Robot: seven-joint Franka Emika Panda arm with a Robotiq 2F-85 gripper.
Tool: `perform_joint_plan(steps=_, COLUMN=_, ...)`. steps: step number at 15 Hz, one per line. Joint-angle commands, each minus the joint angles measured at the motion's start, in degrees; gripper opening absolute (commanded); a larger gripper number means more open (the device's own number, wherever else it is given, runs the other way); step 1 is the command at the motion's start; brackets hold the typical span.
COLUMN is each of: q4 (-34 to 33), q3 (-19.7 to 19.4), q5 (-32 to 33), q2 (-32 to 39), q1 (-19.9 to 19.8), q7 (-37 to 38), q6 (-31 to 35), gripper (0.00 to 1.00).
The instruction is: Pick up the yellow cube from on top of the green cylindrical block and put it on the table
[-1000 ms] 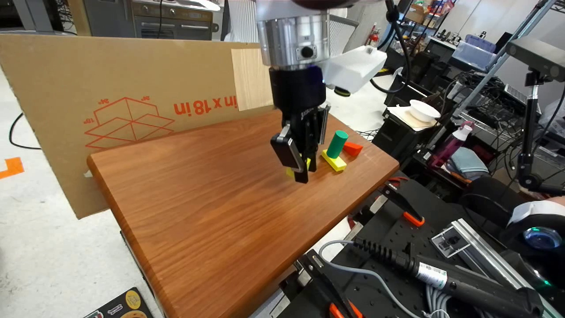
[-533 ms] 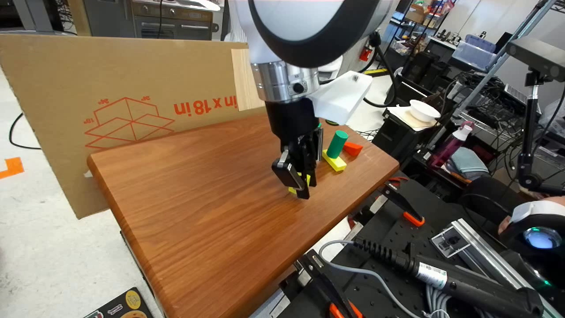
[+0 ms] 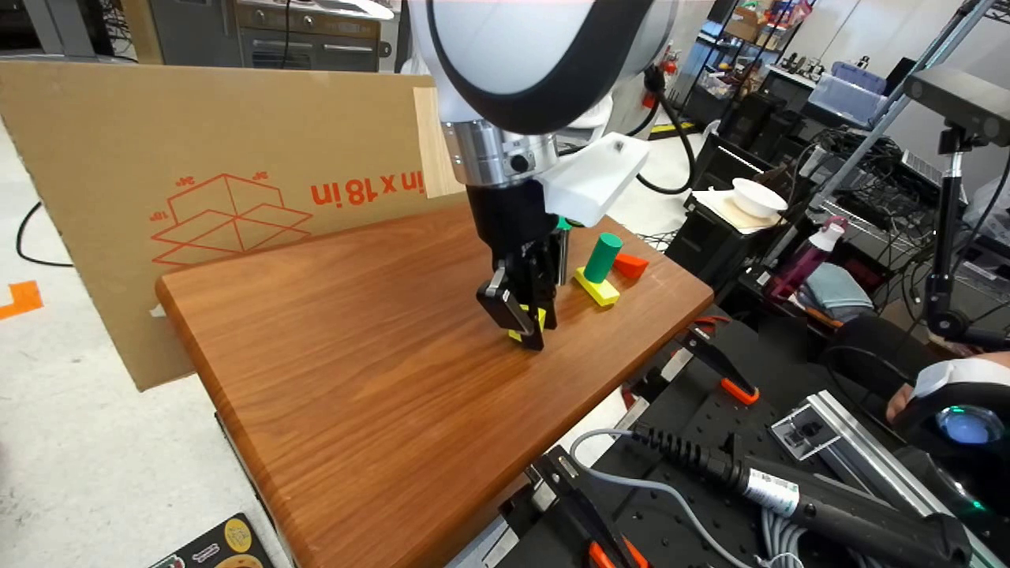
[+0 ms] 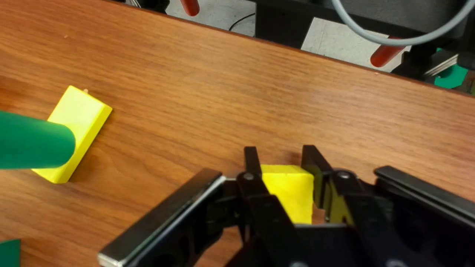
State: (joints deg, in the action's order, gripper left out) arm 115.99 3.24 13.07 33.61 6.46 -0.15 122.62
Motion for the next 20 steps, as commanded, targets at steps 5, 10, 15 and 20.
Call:
perform_joint_plan(steps=5, q4=-2.29, q3=-0.91, q5=0.97, q2=1.65, q1=1.28, q7=1.38, q6=0.02, gripper=0.58)
perform_joint_plan(steps=10, q4=-1.56, q3=-0.8, q5=0.58, q2=0.69, q1=0.87, q7=0.91, q6=-0.11, gripper=0.89)
perform_joint_plan(steps=15, q4=3.41, q3=-1.81, q5=-0.9, q2=-7.14, q1=-1.47, q7=0.78, q6=1.24, gripper=1.0)
perform_joint_plan(steps=20, q4=7.44, q3=-5.63, q5=-0.09, q2=-17.9, q1=-4.24, q7=3.3, q6=1.9, gripper=1.0)
